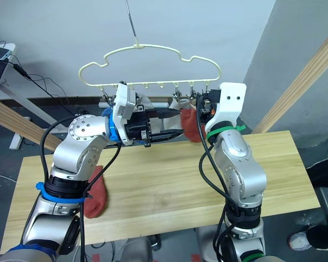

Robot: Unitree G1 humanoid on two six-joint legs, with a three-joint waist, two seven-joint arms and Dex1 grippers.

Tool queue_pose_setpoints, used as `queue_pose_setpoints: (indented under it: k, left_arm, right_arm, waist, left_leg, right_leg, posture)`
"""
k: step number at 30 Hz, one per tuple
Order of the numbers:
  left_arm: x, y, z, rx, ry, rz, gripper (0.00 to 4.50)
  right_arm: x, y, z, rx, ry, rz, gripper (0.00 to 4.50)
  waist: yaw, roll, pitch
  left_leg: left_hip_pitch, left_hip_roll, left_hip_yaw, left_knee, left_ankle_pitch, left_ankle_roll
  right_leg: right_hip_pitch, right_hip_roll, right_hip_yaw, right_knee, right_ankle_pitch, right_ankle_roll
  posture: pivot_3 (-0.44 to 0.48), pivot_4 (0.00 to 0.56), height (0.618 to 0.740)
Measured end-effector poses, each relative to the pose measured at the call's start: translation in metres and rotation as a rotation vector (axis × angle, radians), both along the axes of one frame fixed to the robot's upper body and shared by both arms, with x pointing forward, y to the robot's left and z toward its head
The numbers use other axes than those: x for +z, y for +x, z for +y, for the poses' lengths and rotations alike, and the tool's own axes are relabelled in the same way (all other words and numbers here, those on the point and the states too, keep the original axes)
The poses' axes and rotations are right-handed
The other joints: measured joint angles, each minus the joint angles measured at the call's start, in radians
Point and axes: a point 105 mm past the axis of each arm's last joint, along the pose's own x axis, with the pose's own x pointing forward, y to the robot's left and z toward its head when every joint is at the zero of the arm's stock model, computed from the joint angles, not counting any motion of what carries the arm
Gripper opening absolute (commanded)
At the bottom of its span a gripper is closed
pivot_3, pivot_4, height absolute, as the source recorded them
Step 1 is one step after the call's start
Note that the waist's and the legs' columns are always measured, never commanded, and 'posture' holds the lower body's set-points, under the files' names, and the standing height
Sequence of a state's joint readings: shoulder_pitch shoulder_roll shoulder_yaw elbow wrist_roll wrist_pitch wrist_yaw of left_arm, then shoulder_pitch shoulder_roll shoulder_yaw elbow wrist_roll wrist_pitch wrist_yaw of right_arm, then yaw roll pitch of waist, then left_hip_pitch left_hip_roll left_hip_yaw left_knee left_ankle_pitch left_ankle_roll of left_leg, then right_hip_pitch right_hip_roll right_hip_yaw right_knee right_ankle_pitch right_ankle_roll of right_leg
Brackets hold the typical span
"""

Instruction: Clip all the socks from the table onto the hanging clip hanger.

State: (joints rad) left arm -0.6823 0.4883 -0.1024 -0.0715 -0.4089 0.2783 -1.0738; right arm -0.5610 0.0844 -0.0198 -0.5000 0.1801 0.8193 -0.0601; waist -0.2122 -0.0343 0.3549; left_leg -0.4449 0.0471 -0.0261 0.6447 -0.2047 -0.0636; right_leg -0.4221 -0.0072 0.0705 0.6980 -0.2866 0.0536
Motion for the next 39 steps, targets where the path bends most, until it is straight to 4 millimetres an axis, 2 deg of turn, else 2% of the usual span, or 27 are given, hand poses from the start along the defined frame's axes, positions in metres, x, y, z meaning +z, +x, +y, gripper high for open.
queue_pose_setpoints:
  k: [9,12,17,18,30,36,39]
  left_arm:
    - [0.000,0.000,0.000,-0.004,0.001,0.000,2.66]
    - [0.000,0.000,-0.001,-0.005,0.002,0.000,2.66]
    - [-0.001,0.000,-0.001,-0.005,0.005,0.000,2.66]
    - [-0.001,0.000,-0.001,-0.005,0.006,0.000,2.66]
    - [-0.013,0.000,0.004,0.015,0.022,0.030,2.66]
    - [-0.014,0.000,0.004,0.016,0.023,0.029,2.66]
    - [-0.013,0.000,0.004,0.014,0.021,0.028,2.66]
  right_arm:
    - [0.002,0.000,0.001,-0.002,0.006,-0.005,2.53]
    - [0.003,0.000,0.001,0.001,0.005,-0.011,1.95]
    - [0.005,0.000,0.001,0.007,-0.001,-0.020,0.21]
    - [0.007,0.000,0.002,0.009,-0.002,-0.027,0.12]
    - [0.007,0.001,0.001,0.014,-0.026,-0.041,0.12]
    - [0.006,0.002,-0.002,-0.008,-0.048,-0.038,2.18]
    - [0.005,0.003,-0.003,-0.010,-0.051,-0.034,2.18]
  waist:
    - [-0.001,0.000,0.000]
    - [-0.001,0.000,0.000]
    - [-0.005,0.000,0.000]
    - [-0.006,0.000,0.000]
    - [-0.007,0.000,0.000]
    - [-0.007,0.000,0.000]
    - [-0.007,0.000,0.000]
  left_leg:
    - [0.000,0.000,0.000,0.000,0.000,0.000]
    - [0.000,0.000,0.000,0.000,0.000,0.000]
    - [0.000,0.000,0.000,0.000,0.000,0.000]
    - [0.000,0.000,0.000,0.000,0.000,0.000]
    - [0.000,0.000,0.000,0.000,0.000,0.000]
    - [0.000,0.000,0.000,0.001,0.000,0.000]
    - [0.000,0.000,0.000,0.001,0.000,0.000]
  right_leg:
    - [0.000,0.000,0.000,0.000,0.000,0.000]
    - [0.000,0.000,0.000,0.000,0.000,0.000]
    - [0.000,0.000,0.000,0.000,0.000,0.000]
    - [0.000,0.000,0.000,0.001,0.000,0.000]
    - [0.000,0.000,0.000,0.001,0.000,0.000]
    - [0.000,0.000,0.000,0.001,0.000,0.000]
    - [0.000,0.000,0.000,0.001,0.000,0.000]
  posture:
    - [-0.337,0.307,0.732]
    - [-0.337,0.307,0.732]
    - [-0.339,0.305,0.732]
    - [-0.339,0.305,0.732]
    - [-0.334,0.302,0.732]
    - [-0.338,0.303,0.732]
    - [-0.337,0.302,0.732]
